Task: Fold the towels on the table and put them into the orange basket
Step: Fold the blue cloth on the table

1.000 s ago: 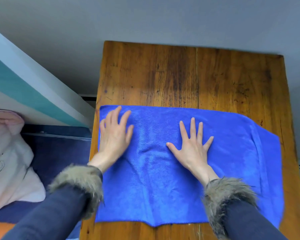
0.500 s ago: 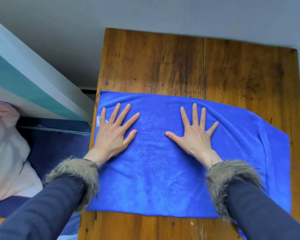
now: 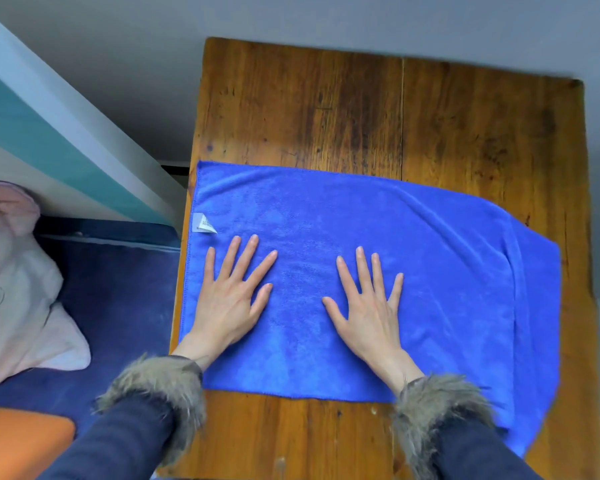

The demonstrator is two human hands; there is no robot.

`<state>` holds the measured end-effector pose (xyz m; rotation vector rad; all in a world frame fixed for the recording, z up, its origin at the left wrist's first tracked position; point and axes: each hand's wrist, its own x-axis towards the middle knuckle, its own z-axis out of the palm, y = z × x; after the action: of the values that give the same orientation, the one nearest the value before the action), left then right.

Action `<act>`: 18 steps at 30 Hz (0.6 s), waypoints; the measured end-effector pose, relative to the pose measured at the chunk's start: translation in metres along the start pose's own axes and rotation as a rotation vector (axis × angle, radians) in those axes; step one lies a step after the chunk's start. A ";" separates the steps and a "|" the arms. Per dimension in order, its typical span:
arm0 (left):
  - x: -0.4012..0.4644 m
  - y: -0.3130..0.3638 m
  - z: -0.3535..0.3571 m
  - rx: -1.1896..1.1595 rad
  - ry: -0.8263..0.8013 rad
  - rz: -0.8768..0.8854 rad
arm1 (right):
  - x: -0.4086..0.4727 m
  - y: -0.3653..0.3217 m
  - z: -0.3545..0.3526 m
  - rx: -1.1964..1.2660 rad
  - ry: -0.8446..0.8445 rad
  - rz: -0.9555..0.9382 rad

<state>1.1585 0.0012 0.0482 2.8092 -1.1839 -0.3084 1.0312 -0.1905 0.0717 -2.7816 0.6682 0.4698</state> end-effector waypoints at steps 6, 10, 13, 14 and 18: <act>0.002 0.030 -0.010 -0.138 -0.019 -0.143 | 0.008 0.033 -0.029 0.101 0.095 0.046; 0.005 0.091 -0.013 -0.224 -0.044 -0.033 | -0.009 0.089 -0.042 0.116 0.212 0.146; 0.009 0.149 -0.011 -0.240 -0.090 0.071 | -0.032 0.141 -0.050 0.107 0.316 0.253; 0.011 0.169 -0.009 -0.231 -0.105 0.103 | -0.040 0.159 -0.052 0.121 0.339 0.302; 0.022 0.239 -0.001 -0.152 -0.165 0.184 | -0.062 0.229 -0.052 0.169 0.321 0.446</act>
<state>1.0061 -0.1813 0.0817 2.5640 -1.3773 -0.5982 0.8835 -0.3801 0.1055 -2.5610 1.3451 0.0321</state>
